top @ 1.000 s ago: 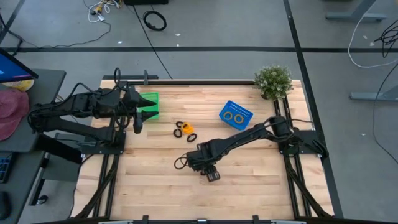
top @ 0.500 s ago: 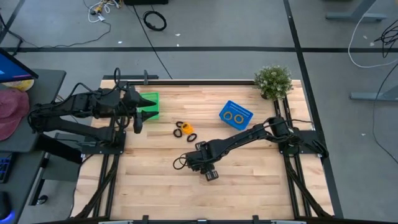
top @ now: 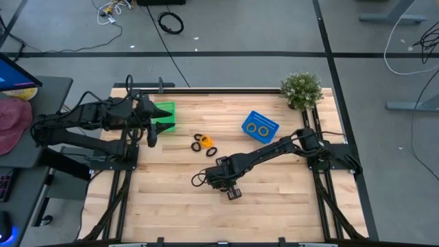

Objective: Sort spring keychains
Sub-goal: Put the black spring keychain into the green bin

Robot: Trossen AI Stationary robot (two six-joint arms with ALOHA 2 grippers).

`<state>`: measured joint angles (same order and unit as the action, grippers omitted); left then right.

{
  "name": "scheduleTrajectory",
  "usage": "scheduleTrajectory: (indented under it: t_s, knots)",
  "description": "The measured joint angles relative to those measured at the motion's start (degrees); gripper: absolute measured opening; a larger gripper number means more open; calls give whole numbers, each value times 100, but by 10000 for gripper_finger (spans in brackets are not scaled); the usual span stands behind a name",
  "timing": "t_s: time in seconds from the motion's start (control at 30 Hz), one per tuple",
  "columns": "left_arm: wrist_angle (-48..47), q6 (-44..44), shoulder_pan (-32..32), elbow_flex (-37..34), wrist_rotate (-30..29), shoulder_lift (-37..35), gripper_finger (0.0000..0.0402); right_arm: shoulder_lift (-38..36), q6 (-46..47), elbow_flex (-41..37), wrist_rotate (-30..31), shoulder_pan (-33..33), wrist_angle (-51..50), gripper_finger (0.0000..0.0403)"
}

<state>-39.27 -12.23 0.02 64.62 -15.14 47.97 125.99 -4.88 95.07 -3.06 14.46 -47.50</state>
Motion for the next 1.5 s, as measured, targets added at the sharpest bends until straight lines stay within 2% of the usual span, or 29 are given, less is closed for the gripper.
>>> scheduleTrajectory:
  t_s: [0.23,0.53,0.63,0.73,1.0,1.13,1.3,1.5]
  knots:
    - [0,90,-1,0,0,0,199,-59,42,156,52,2,-586,1]
    - [2,136,1,0,0,2,199,-174,114,1372,64,2,-1558,0]
    - [2,138,1,0,0,2,199,-201,418,1439,-31,0,-1555,5]
    - [2,153,1,0,0,2,199,-188,658,1164,-289,-13,-1390,33]
    - [0,153,1,0,0,2,199,-179,1026,46,-340,-13,-628,159]
    - [1,153,1,0,0,2,199,-194,1151,-365,-346,-17,-291,193]
    - [0,151,-1,0,0,2,199,-209,1259,-525,-314,-17,-107,186]
    - [0,151,0,0,0,2,199,-206,1356,-542,-308,-21,7,131]
